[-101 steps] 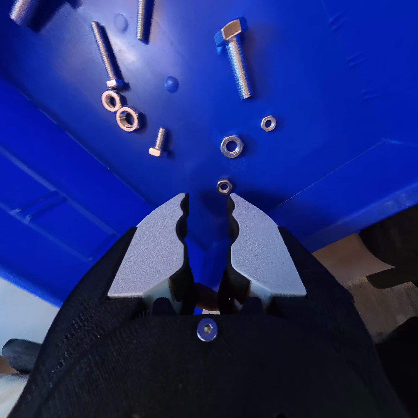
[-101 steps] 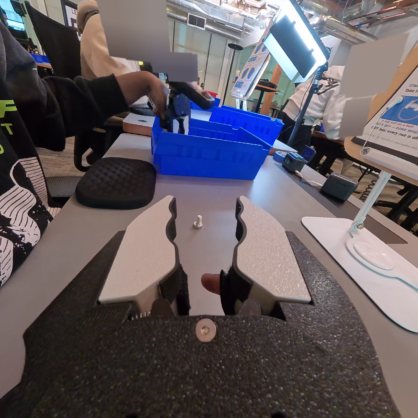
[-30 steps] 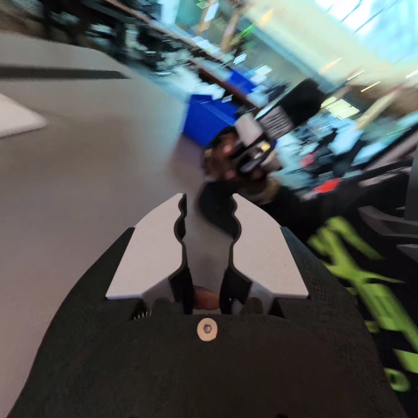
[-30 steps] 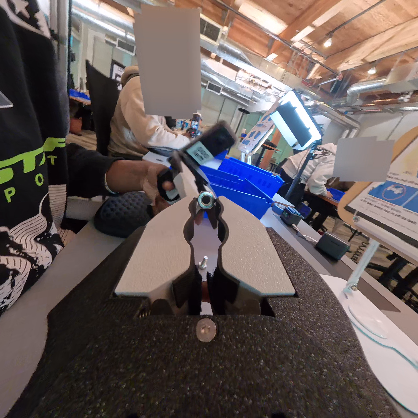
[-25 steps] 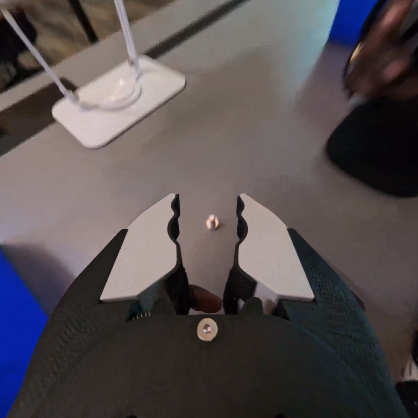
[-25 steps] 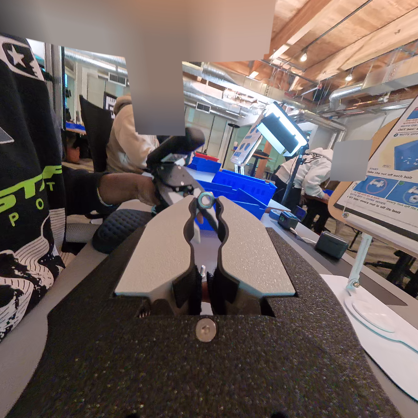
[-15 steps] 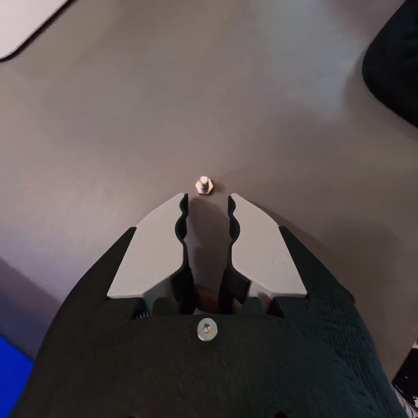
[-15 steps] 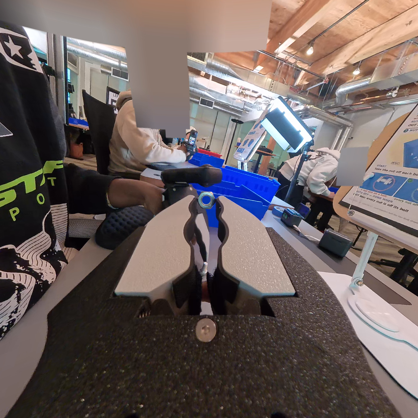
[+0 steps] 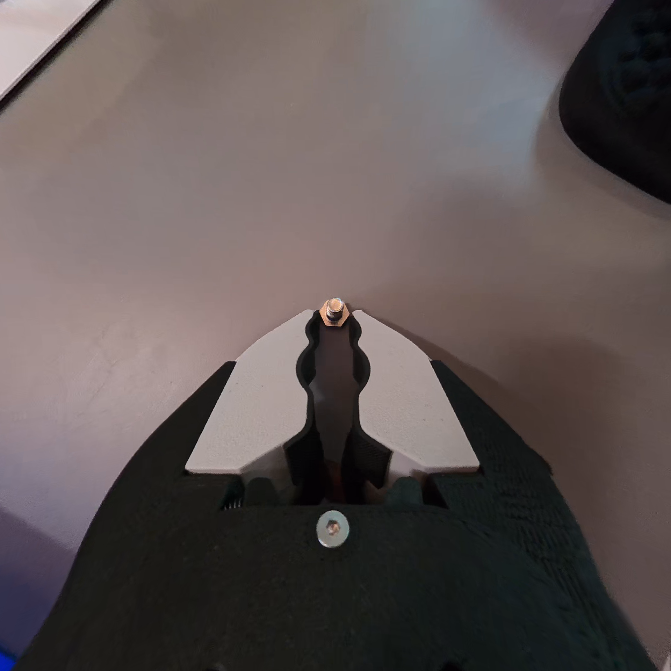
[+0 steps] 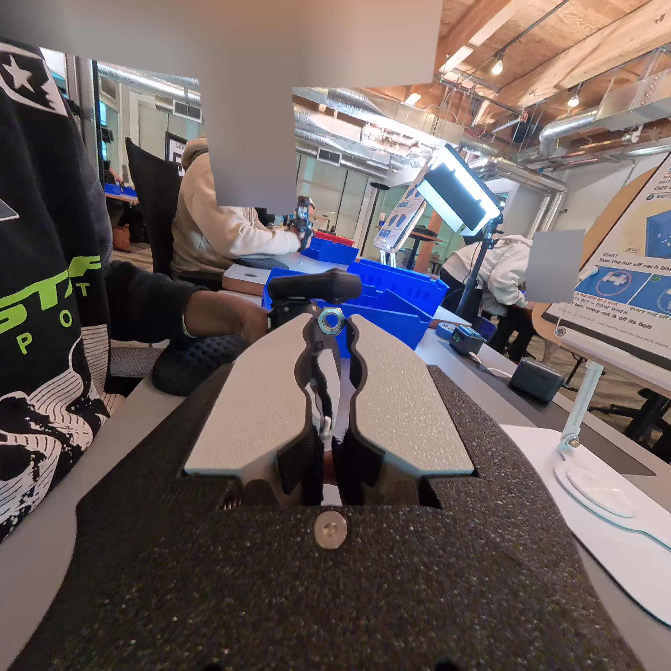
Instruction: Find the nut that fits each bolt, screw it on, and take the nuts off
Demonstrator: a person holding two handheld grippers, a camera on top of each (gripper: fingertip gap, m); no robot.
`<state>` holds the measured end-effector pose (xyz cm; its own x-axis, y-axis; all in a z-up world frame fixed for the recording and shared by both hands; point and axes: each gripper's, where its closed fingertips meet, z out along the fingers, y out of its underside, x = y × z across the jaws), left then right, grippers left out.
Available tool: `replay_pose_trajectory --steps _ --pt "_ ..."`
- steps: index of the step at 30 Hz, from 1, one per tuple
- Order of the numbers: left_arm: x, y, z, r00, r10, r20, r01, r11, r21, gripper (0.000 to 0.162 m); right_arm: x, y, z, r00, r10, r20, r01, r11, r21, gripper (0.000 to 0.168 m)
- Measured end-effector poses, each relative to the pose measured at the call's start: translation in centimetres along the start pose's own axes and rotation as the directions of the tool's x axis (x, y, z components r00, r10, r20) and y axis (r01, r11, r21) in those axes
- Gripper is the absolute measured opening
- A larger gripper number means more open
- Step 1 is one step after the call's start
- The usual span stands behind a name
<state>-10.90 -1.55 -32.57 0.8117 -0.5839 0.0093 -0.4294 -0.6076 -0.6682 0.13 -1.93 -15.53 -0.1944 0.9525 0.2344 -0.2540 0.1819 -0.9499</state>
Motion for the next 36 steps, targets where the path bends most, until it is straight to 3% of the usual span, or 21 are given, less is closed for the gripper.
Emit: replay_pose_trajectory --steps 2,4,6,8,13,18,20,22,24,26,28,30,34,36 --pt "0.4 -0.1 0.1 1.0 0.013 -0.024 -0.013 1.0 0.0 0.015 0.4 1.1 -0.4 1.0 0.007 -0.002 -0.007 0.995 -0.097 0.016" --pt "0.8 -0.3 0.3 0.999 0.026 -0.044 -0.025 1.0 0.002 0.015 -0.1 4.1 -1.4 0.994 0.095 0.049 -0.074 0.942 -0.327 0.016" --pt "1.1 -0.5 0.5 0.998 0.042 -0.055 -0.042 0.999 0.003 0.015 -0.8 7.6 -4.1 0.991 0.12 0.055 -0.061 0.786 -0.615 0.016" --pt "1.3 -0.6 0.6 0.996 0.055 -0.065 -0.055 0.998 0.007 0.015 -2.0 9.0 -7.1 0.991 0.113 0.07 -0.015 0.623 -0.782 0.016" --pt "1.7 -0.7 0.7 0.994 0.068 -0.085 -0.067 0.998 0.017 0.015 -3.6 9.8 -12.6 0.992 0.13 -0.002 -0.041 0.301 -0.953 0.016" --pt "2.0 -0.8 0.7 0.992 0.104 -0.073 -0.104 0.994 0.017 0.015 -4.6 12.0 -13.7 0.989 0.147 -0.02 -0.04 0.135 -0.99 0.017" --pt "1.9 -0.8 0.7 0.992 0.119 -0.049 -0.118 0.993 0.01 0.015 -4.5 11.7 -13.6 0.988 0.151 -0.033 -0.054 0.142 -0.988 0.021" --pt "2.4 -1.0 0.6 0.989 0.141 -0.051 -0.14 0.99 0.015 0.015 -4.5 11.3 -13.7 0.984 0.169 -0.053 -0.079 0.152 -0.985 0.038" --pt "3.3 -1.5 0.4 0.985 0.156 -0.074 -0.153 0.987 0.041 0.015 -4.1 10.8 -13.1 0.984 0.165 -0.071 -0.105 0.204 -0.973 0.041" --pt "4.0 -2.1 0.3 0.982 0.169 -0.089 -0.163 0.984 0.073 0.015 -3.2 9.9 -11.0 0.989 0.119 -0.088 -0.123 0.331 -0.935 0.036" --pt "4.7 -2.9 0.2 0.979 0.181 -0.097 -0.17 0.979 0.117 0.015 -2.0 8.7 -7.0 0.987 0.075 -0.145 -0.163 0.53 -0.832 0.033" --pt "5.1 -3.5 0.1 0.978 0.189 -0.087 -0.175 0.974 0.146 0.015 -2.1 8.2 -3.0 0.975 0.108 -0.192 -0.215 0.659 -0.721 0.028" --pt "5.7 -4.0 0.1 0.973 0.221 -0.074 -0.205 0.963 0.177 0.015 -2.1 10.8 0.5 0.962 0.069 -0.263 -0.241 0.66 -0.711 0.023" --pt "6.0 -3.8 0.1 0.968 0.24 -0.076 -0.225 0.96 0.167 0.015 -2.4 11.6 1.6 0.954 0.122 -0.275 -0.285 0.659 -0.696 0.021"
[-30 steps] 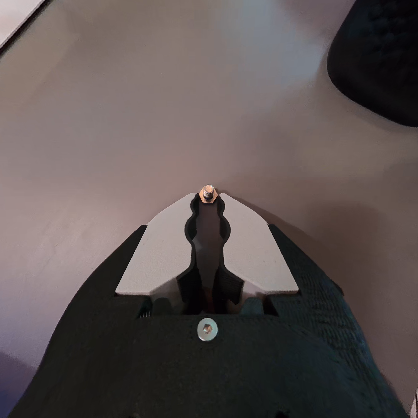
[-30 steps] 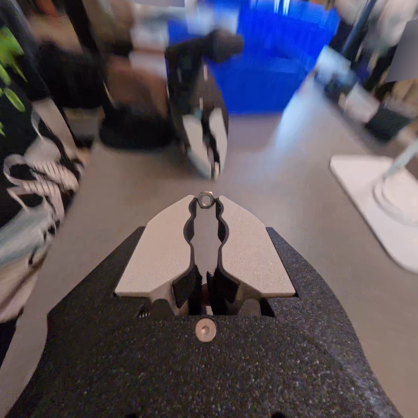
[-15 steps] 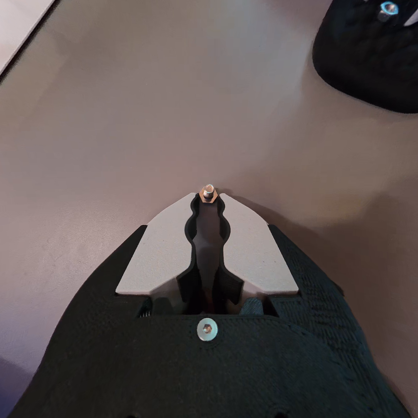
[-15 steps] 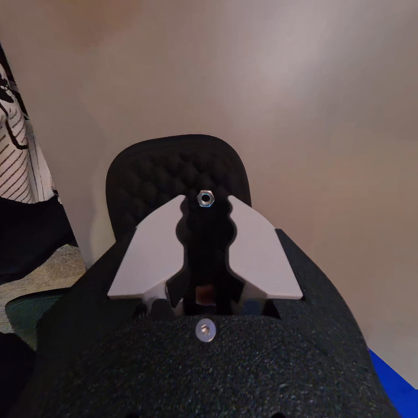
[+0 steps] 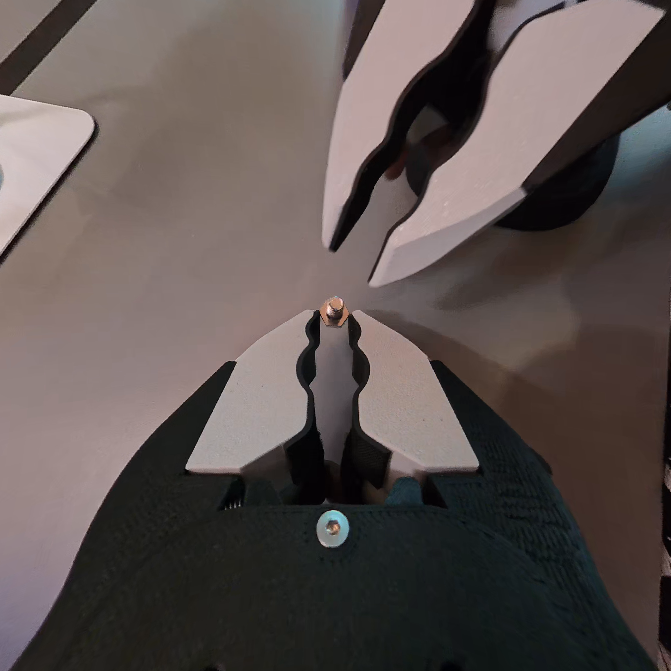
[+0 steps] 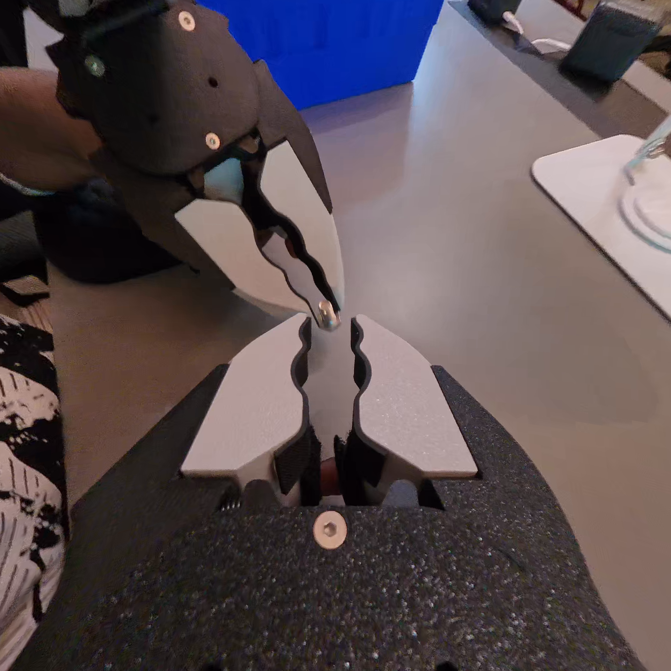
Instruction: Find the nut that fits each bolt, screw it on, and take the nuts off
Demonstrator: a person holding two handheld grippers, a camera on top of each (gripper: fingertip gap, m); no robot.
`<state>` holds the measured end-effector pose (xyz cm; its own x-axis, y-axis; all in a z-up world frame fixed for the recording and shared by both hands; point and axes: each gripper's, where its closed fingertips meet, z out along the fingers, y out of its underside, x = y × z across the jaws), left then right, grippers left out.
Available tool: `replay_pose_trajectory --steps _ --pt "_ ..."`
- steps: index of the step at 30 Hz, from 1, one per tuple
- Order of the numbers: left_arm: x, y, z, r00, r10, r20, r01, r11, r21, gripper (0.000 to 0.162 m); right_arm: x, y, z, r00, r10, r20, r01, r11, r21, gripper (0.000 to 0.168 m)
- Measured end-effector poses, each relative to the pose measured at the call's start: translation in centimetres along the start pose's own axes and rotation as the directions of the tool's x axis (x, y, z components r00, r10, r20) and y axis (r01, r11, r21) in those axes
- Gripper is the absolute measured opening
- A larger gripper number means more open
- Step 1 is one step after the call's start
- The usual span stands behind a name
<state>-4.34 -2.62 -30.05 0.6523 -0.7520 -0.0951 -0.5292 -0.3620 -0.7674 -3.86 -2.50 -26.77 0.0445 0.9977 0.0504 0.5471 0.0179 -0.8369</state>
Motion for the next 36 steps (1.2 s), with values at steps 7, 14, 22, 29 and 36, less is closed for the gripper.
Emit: replay_pose_trajectory --steps 7,14,22,29,36 --pt "0.6 -0.1 0.0 0.999 0.03 -0.016 -0.03 1.0 0.001 0.015 -0.3 0.3 1.4 0.998 0.042 0.037 -0.04 0.998 -0.057 0.015" --pt "0.3 0.2 0.1 0.993 0.105 0.047 -0.104 0.994 -0.027 0.015 -0.5 0.7 1.6 0.992 0.117 0.043 -0.112 0.989 -0.099 0.01" --pt "-2.2 -1.0 -0.9 0.887 0.289 0.361 -0.278 0.957 -0.084 0.015 0.7 -1.0 1.3 0.976 0.201 -0.08 -0.199 0.979 0.037 0.014" --pt "-2.9 -2.0 -1.6 0.783 0.37 0.501 -0.351 0.927 -0.136 0.015 0.9 -2.6 1.0 0.958 0.266 -0.11 -0.242 0.951 0.194 0.013" --pt "-3.0 -2.2 -1.6 0.732 0.425 0.533 -0.395 0.902 -0.177 0.015 1.2 -1.7 1.5 0.958 0.228 -0.173 -0.207 0.969 0.131 0.011"
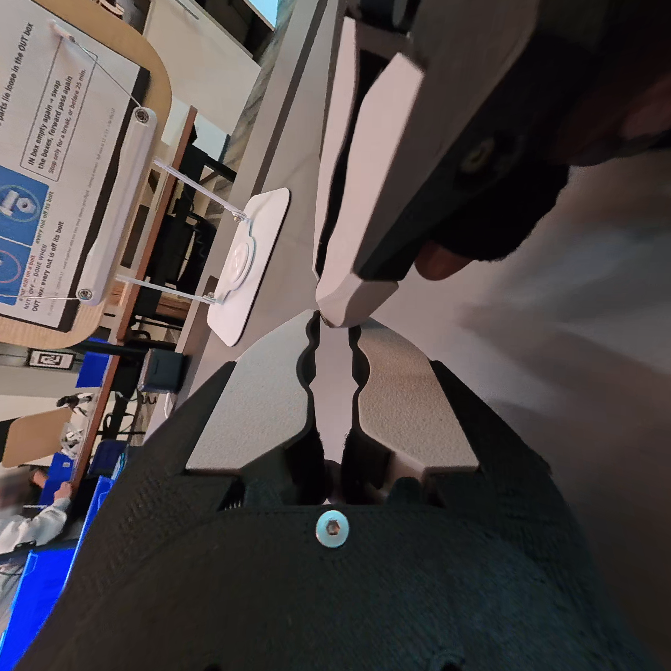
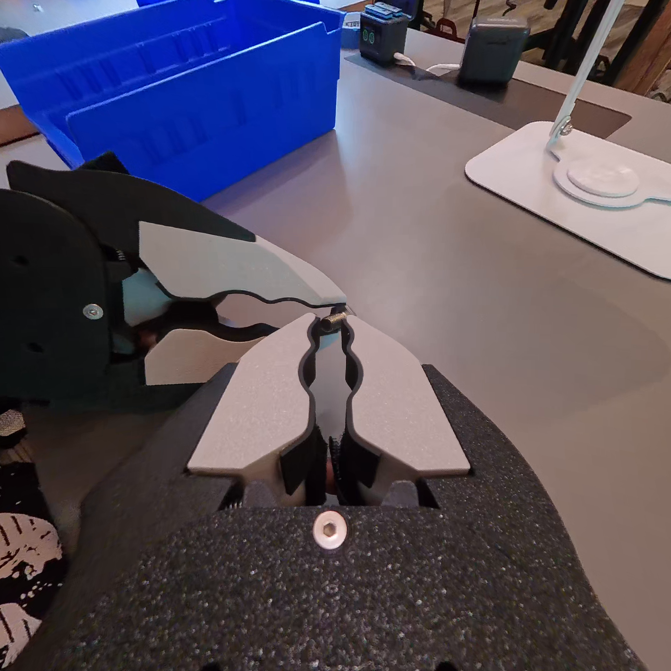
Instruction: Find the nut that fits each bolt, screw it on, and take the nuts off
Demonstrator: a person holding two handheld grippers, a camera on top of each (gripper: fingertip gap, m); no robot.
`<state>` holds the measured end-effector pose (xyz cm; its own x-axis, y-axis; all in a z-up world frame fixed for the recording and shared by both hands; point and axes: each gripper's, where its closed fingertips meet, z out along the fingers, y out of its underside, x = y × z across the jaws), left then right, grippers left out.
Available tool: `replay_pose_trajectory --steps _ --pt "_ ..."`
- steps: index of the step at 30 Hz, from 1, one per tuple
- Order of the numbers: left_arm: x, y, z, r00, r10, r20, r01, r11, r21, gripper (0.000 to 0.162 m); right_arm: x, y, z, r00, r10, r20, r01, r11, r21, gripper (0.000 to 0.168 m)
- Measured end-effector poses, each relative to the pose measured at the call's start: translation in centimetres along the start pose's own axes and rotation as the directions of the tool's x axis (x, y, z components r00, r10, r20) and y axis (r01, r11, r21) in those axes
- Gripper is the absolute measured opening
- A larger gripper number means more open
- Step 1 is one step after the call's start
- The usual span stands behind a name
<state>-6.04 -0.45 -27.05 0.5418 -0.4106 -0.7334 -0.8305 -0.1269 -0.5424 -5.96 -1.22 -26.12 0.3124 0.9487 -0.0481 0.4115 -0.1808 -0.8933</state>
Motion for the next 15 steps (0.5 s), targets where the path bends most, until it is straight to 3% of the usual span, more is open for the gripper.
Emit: replay_pose_trajectory --steps 3,8,11,15 --pt "0.4 -0.2 0.1 0.996 -0.065 -0.062 0.067 0.997 0.036 0.016 0.1 0.2 -0.4 1.0 0.007 0.021 -0.007 1.0 -0.007 0.01" --pt "1.0 -1.7 -0.6 0.974 -0.141 -0.177 0.176 0.964 0.2 0.038 -0.1 -0.2 -2.6 0.964 0.149 0.221 -0.152 0.988 -0.003 0.008" --pt "1.9 -2.6 -0.8 0.962 -0.134 -0.236 0.194 0.948 0.251 0.038 -0.8 -0.8 -3.9 0.921 0.194 0.338 -0.195 0.98 -0.032 0.008" --pt "1.8 -3.7 -1.5 0.94 -0.192 -0.283 0.279 0.909 0.31 0.029 -1.4 -1.3 -4.7 0.915 0.164 0.368 -0.157 0.986 -0.051 0.008"
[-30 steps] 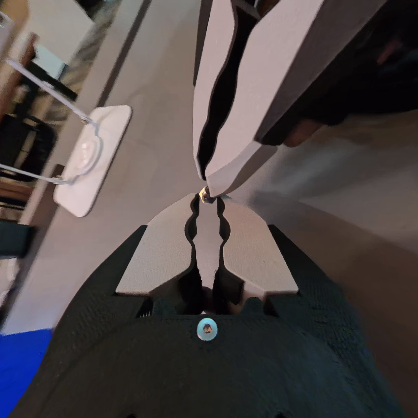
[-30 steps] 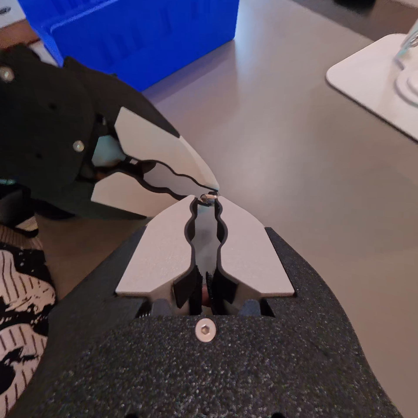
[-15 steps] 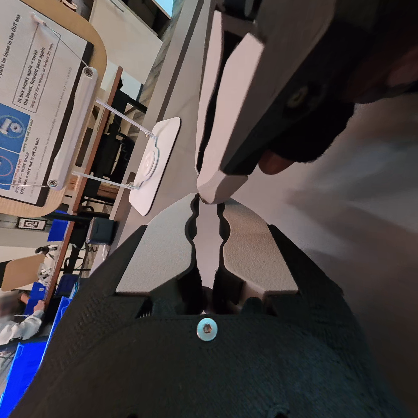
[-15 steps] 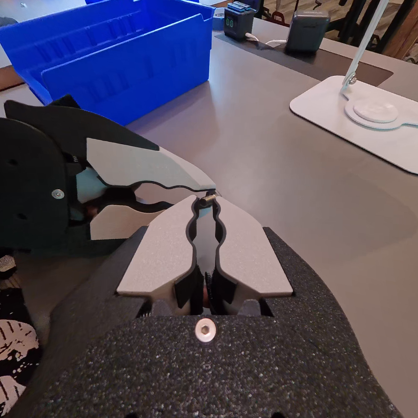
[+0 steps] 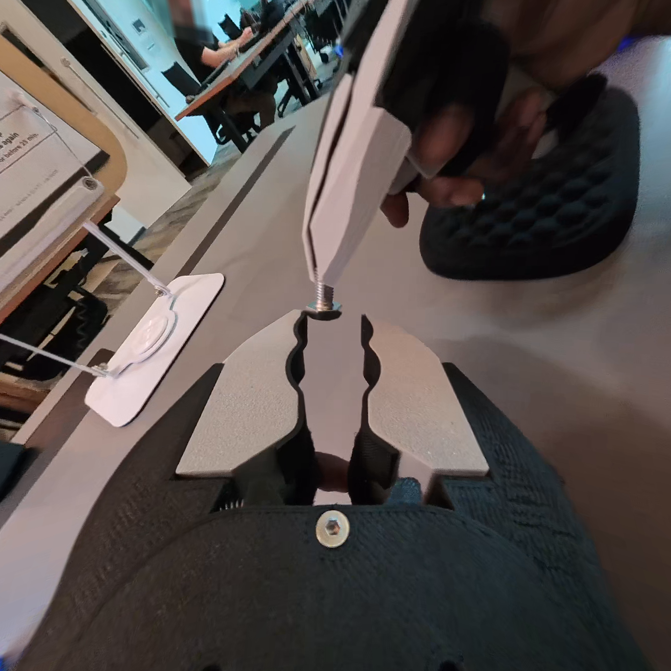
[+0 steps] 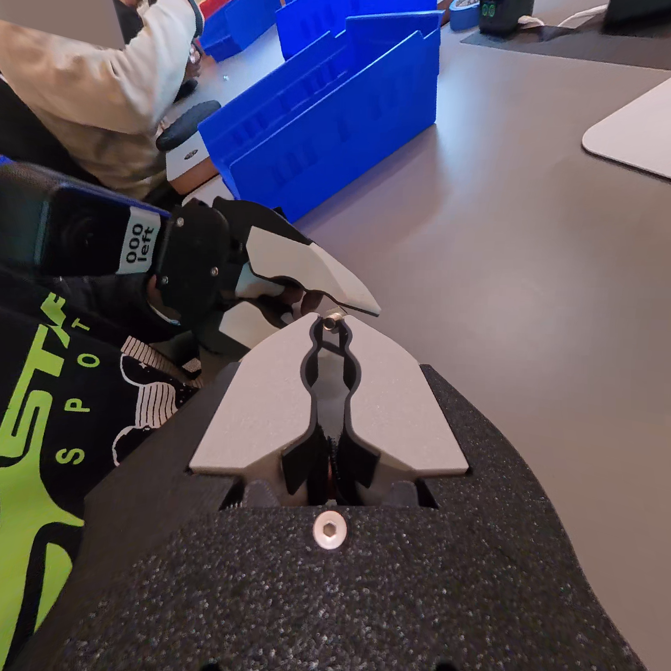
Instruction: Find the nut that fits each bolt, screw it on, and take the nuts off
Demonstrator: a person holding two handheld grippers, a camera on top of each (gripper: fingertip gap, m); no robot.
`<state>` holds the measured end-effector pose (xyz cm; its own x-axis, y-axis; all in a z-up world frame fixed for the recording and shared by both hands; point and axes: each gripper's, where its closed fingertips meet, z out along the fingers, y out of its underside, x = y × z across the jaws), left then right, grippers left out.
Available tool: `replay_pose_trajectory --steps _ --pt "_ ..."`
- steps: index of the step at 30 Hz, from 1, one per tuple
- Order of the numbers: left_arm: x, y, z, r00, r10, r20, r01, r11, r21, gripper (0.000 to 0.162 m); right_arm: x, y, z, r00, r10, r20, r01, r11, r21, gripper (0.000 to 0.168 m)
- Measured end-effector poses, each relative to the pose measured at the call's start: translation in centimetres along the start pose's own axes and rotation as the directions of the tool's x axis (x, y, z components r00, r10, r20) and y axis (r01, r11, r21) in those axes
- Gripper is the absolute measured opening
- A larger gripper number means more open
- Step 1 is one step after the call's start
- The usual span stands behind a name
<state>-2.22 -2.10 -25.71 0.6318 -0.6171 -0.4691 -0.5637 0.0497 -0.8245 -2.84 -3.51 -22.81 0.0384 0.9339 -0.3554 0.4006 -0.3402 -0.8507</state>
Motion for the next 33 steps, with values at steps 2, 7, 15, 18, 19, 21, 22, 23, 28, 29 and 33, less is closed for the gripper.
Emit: replay_pose_trajectory --steps 2,7,15,18,19,21,22,23,28,29,33 --pt "-0.3 -0.5 -0.2 0.999 -0.049 0.001 0.049 0.998 0.038 0.026 0.1 0.1 0.1 1.0 -0.023 -0.02 0.022 1.0 -0.018 0.008" --pt "0.0 -0.5 -0.3 0.998 -0.065 -0.022 0.065 0.997 0.039 0.02 -0.8 0.3 0.4 0.994 -0.107 0.004 0.107 0.993 -0.04 0.009" --pt "0.6 -0.4 -0.4 0.993 -0.086 -0.076 0.089 0.995 0.041 0.016 -1.1 0.4 0.1 0.979 -0.202 0.019 0.203 0.973 -0.112 0.009" --pt "0.9 -0.2 -0.3 0.993 -0.078 -0.083 0.081 0.996 0.028 0.016 -1.1 0.7 0.3 0.978 -0.208 0.019 0.209 0.97 -0.125 0.009" --pt "0.9 -0.1 -0.2 0.993 -0.077 -0.085 0.079 0.997 0.017 0.016 -1.1 0.7 0.4 0.977 -0.213 0.014 0.213 0.968 -0.13 0.009" --pt "0.9 0.1 -0.2 0.994 -0.072 -0.082 0.072 0.997 0.005 0.016 -1.0 0.8 0.5 0.975 -0.222 0.002 0.22 0.966 -0.136 0.009" --pt "0.9 0.2 -0.1 0.994 -0.071 -0.08 0.071 0.998 -0.001 0.016 -1.0 0.9 0.6 0.974 -0.225 -0.003 0.223 0.965 -0.139 0.009" --pt "0.9 0.3 -0.1 0.994 -0.072 -0.082 0.071 0.997 -0.007 0.016 -1.0 0.9 0.6 0.974 -0.228 -0.008 0.225 0.964 -0.142 0.009" --pt "0.9 0.5 0.0 0.993 -0.083 -0.08 0.081 0.996 -0.025 0.015 -0.7 1.0 0.7 0.975 -0.22 -0.037 0.212 0.966 -0.147 0.009" --pt "0.8 0.5 0.0 0.994 -0.087 -0.072 0.085 0.996 -0.026 0.015 -0.6 0.9 0.7 0.977 -0.206 -0.047 0.198 0.97 -0.141 0.008" --pt "0.5 0.7 0.1 0.998 -0.046 -0.034 0.045 0.998 -0.033 0.016 -0.3 0.9 0.7 0.983 -0.167 -0.07 0.157 0.98 -0.124 0.008"
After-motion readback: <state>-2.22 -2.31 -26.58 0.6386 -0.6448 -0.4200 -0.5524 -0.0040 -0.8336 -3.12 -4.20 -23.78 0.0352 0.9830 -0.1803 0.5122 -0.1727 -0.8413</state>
